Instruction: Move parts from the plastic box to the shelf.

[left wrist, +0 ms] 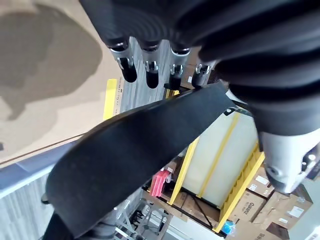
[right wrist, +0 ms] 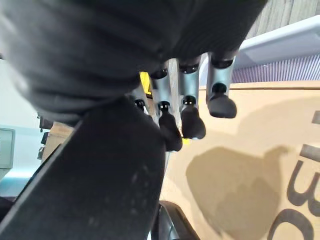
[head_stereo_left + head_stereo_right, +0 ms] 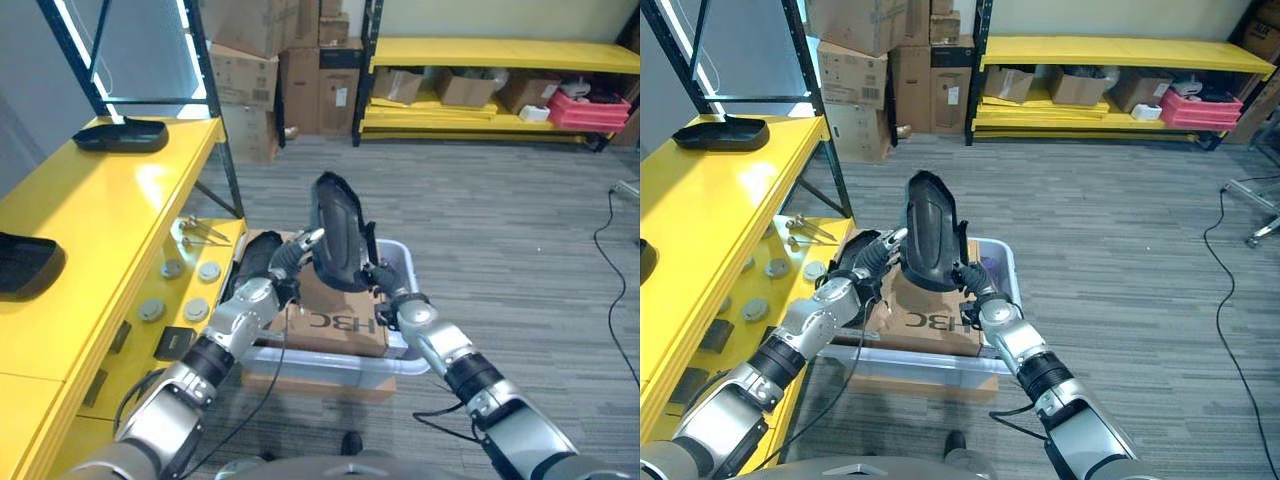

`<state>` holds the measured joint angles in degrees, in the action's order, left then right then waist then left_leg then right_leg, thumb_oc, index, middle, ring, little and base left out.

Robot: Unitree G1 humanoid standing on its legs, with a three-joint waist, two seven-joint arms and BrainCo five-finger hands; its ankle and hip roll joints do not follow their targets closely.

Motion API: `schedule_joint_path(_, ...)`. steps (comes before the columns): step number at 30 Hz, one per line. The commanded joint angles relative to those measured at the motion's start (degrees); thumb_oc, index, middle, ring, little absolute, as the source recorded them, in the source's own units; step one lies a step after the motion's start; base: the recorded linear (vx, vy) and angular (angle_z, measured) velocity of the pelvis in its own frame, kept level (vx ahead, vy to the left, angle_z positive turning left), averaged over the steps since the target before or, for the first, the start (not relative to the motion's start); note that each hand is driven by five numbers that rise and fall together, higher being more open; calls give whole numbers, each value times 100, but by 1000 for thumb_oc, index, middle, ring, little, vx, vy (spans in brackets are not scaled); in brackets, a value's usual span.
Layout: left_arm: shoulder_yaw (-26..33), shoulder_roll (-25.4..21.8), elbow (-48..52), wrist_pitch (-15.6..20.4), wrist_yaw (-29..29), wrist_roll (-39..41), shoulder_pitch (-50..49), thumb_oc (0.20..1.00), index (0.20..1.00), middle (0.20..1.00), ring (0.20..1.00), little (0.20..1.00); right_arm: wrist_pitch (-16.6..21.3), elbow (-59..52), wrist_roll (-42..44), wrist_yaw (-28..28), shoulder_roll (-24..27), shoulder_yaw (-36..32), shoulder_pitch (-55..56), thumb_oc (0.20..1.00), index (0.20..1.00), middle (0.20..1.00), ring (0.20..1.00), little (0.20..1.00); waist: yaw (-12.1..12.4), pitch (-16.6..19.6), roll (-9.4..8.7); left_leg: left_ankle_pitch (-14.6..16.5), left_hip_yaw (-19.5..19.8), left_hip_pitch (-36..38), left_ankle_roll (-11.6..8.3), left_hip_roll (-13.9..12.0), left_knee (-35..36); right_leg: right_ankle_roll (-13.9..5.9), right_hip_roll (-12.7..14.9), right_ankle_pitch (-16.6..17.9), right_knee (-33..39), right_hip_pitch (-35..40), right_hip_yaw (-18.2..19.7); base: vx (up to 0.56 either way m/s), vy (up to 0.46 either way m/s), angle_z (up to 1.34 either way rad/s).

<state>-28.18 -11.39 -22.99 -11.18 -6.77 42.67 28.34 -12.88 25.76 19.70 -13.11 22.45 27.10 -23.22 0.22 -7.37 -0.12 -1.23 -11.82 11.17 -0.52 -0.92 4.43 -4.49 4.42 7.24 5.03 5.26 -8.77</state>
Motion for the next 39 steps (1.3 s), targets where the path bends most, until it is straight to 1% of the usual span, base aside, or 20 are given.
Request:
schedule_joint_path(1,-589,233,-254,-56,384,-457,867,1000,1000,1000,1000,1000,262,127,-328,-52,-189,314,-952,200,200,200,200,200,179,272,-23,208,477,-154,-282,-288,-148,-604,510,-293,-39,255,-165,0,0,0)
schedule_joint_path(2,-687,235,-250,-172,194,-491,897,1000,1000,1000,1000,1000,242,182,-281,-142,-225,382,-1042,200,200,200,200,200,196,268,-11,203,490,-161,-285,-285,-149,-603,510,-286,-38,253,-160,0,0,0)
schedule_joint_path(3,-687,234,-249,-173,192,-490,897,1000,1000,1000,1000,1000,243,184,-280,-142,-225,383,-1044,200,200,200,200,200,197,267,-11,203,489,-161,-285,-285,-149,-603,510,-286,-38,253,-159,0,0,0)
schedule_joint_path(4,-721,228,-321,-217,-14,-466,929,1000,1000,1000,1000,1000,204,214,-213,-239,-255,420,-1107,200,200,200,200,200,200,269,-7,204,487,-155,-290,-282,-151,-615,511,-281,-32,256,-150,0,0,0)
schedule_joint_path(5,-711,208,-391,-262,-74,-378,948,1000,1000,1000,1000,1000,178,236,-159,-291,-258,436,-1148,200,200,200,200,200,201,278,-5,205,484,-152,-294,-281,-151,-618,511,-281,-27,259,-146,0,0,0)
schedule_joint_path(6,-669,156,-504,-350,-59,-351,958,1000,1000,1000,1000,1000,168,282,-147,-309,-230,440,-1193,200,200,200,200,200,210,283,1,213,475,-161,-297,-282,-168,-622,519,-283,-28,258,-154,0,0,0)
schedule_joint_path(9,-615,120,-647,-389,-42,-399,957,1000,1000,1000,1000,1000,141,288,-135,-291,-203,478,-1230,200,200,200,200,200,217,263,9,207,475,-161,-300,-289,-177,-623,527,-280,-35,258,-163,0,0,0)
schedule_joint_path(11,-589,108,-712,-537,-70,-503,948,1000,1000,1000,1000,1000,102,327,-117,-306,-211,511,-1246,200,200,200,200,200,245,251,18,212,491,-178,-298,-287,-194,-628,544,-275,-35,258,-184,0,0,0)
schedule_joint_path(13,-612,132,-791,-585,-49,-637,907,1000,1000,1000,1000,1000,85,383,-192,-140,-204,533,-1233,200,200,200,200,200,256,233,20,210,519,-197,-287,-270,-200,-632,549,-269,-41,249,-200,5,11,7)
schedule_joint_path(16,-685,223,-791,-429,-34,-727,845,1000,1000,1000,1000,1000,107,341,-405,223,-304,705,-1160,200,200,200,200,200,251,204,21,211,537,-215,-282,-268,-218,-631,557,-267,-53,241,-203,-1,5,7)
schedule_joint_path(20,-774,299,-606,-284,-122,-868,816,1000,1000,1000,1000,1000,91,128,-592,405,-535,923,-1031,200,200,200,200,200,263,166,25,213,559,-205,-289,-263,-222,-619,557,-280,-47,276,-225,0,0,0)
schedule_joint_path(21,-780,291,-552,-266,-56,-1010,804,840,840,840,840,840,72,54,-616,408,-563,961,-1002,200,200,200,200,200,265,165,26,205,564,-204,-292,-261,-210,-614,554,-285,-44,281,-233,0,0,0)
schedule_joint_path(22,-812,273,-515,-245,-63,-1005,794,548,548,548,548,548,63,26,-581,392,-566,979,-995,200,200,200,200,200,269,164,26,205,564,-200,-293,-259,-204,-612,552,-289,-41,286,-234,0,0,0)
schedule_joint_path(23,-824,257,-479,-233,-67,-1027,786,332,332,332,332,332,51,-12,-546,372,-576,996,-989,200,200,200,200,200,270,164,25,202,563,-199,-294,-259,-199,-610,550,-292,-41,286,-236,0,0,0)
schedule_joint_path(24,-832,249,-444,-225,-88,-1078,780,200,200,200,200,200,48,-38,-530,360,-606,1003,-972,200,200,200,200,200,272,164,22,199,558,-200,-295,-262,-194,-610,551,-297,-43,285,-239,0,0,0)
schedule_joint_path(28,-890,188,-305,-256,-46,-1225,771,200,200,200,200,200,28,-145,-538,310,-634,1026,-911,200,200,200,200,200,278,146,21,202,558,-209,-289,-251,-206,-601,552,-305,-49,286,-241,0,0,0)
schedule_joint_path(33,-958,131,-211,-210,-27,-1369,775,200,200,200,200,200,0,-171,-411,241,-651,1020,-896,200,200,200,200,200,276,148,11,207,547,-188,-288,-247,-212,-589,538,-314,-39,309,-207,5,-9,0)
schedule_joint_path(35,-937,100,-148,-294,-79,-1293,782,200,200,200,200,200,6,-119,-269,185,-727,1012,-882,200,200,200,200,200,272,171,-24,228,499,-180,-285,-252,-218,-583,528,-334,-45,308,-182,17,-71,-1)
schedule_joint_path(36,-877,92,-208,-307,-81,-1276,734,200,200,200,200,200,32,-94,-204,122,-816,1065,-841,200,200,200,200,200,265,202,-72,218,408,-164,-298,-272,-181,-565,494,-353,-40,311,-137,-20,-70,-1)
schedule_joint_path(39,-799,134,-556,-74,-18,-1095,814,200,200,200,200,200,34,-72,-72,74,-838,1166,-954,200,200,200,200,200,217,188,-113,180,345,-189,-342,-303,-242,-546,464,-352,-109,281,-65,-61,-29,-18)
